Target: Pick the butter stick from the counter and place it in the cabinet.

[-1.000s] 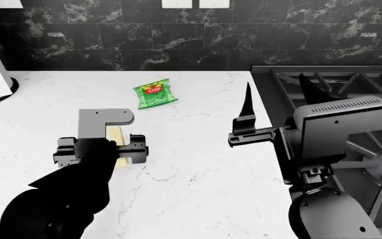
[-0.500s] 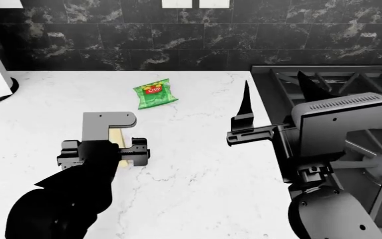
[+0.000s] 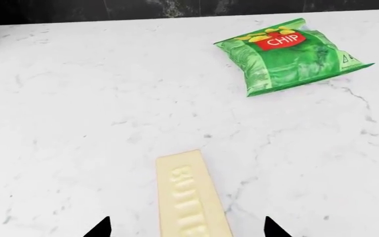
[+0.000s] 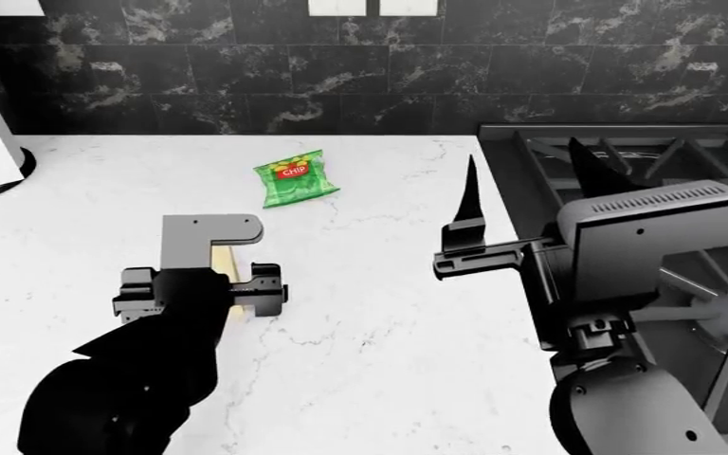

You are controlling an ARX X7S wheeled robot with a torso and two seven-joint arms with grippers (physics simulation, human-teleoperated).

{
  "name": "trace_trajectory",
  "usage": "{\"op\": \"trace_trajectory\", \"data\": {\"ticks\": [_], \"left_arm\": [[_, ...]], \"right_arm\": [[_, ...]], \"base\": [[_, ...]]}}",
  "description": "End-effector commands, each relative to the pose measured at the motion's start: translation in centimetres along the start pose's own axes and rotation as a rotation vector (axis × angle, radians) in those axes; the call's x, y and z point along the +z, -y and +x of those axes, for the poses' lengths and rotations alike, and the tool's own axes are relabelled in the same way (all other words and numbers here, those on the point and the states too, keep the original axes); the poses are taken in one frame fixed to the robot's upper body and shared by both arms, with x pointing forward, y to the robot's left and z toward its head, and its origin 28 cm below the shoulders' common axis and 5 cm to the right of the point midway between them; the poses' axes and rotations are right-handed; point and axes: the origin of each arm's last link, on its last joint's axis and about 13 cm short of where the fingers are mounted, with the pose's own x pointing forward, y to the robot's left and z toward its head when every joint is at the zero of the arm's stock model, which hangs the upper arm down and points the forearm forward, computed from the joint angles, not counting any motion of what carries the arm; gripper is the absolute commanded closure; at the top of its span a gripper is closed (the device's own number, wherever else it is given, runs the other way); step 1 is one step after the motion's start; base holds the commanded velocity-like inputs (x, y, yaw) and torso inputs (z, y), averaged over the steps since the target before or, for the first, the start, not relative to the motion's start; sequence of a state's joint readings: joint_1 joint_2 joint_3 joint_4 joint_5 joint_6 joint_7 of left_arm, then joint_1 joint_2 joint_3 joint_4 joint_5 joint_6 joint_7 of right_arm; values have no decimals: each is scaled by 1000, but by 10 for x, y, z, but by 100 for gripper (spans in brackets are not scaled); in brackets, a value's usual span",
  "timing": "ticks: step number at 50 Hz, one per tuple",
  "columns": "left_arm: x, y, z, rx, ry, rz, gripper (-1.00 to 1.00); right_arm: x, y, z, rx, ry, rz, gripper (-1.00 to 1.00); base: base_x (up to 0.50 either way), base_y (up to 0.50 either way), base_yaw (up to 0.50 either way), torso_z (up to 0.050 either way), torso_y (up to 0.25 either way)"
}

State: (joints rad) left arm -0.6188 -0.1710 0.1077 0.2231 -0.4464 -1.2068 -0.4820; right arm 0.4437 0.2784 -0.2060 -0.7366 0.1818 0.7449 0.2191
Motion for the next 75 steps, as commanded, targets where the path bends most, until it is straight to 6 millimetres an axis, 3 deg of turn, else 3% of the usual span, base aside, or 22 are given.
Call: {"op": "trace_trajectory", "data": {"ticks": [1,6,7,32,50,58,75], "left_arm": [[-8,1,3,1,-39,14,-100],[-8,2,4,6,-40,11,-100],[-8,1,4,6,-41,8,100],[-11,-4,5,-3,90,65,100],[12,-12,-22,-105,455,2,100],[30,-17,-38,-73,708,-43,100],[54,-30,-72,-51,984,-153,100]], "right_arm": [[-1,1,-1,-3,1,3,-100],[-2,1,-1,-5,1,4,-100],[-2,1,-1,-5,1,4,-100],[-2,0,-1,-5,-1,4,-100],[-1,-1,1,5,-6,1,-100],[1,-2,2,12,-4,-4,-100],[2,-4,4,19,4,-5,-100]], "base": [[0,0,0,0,0],[0,0,0,0,0],[0,0,0,0,0],[0,0,0,0,0],[0,0,0,0,0],[0,0,0,0,0],[0,0,0,0,0]]}}
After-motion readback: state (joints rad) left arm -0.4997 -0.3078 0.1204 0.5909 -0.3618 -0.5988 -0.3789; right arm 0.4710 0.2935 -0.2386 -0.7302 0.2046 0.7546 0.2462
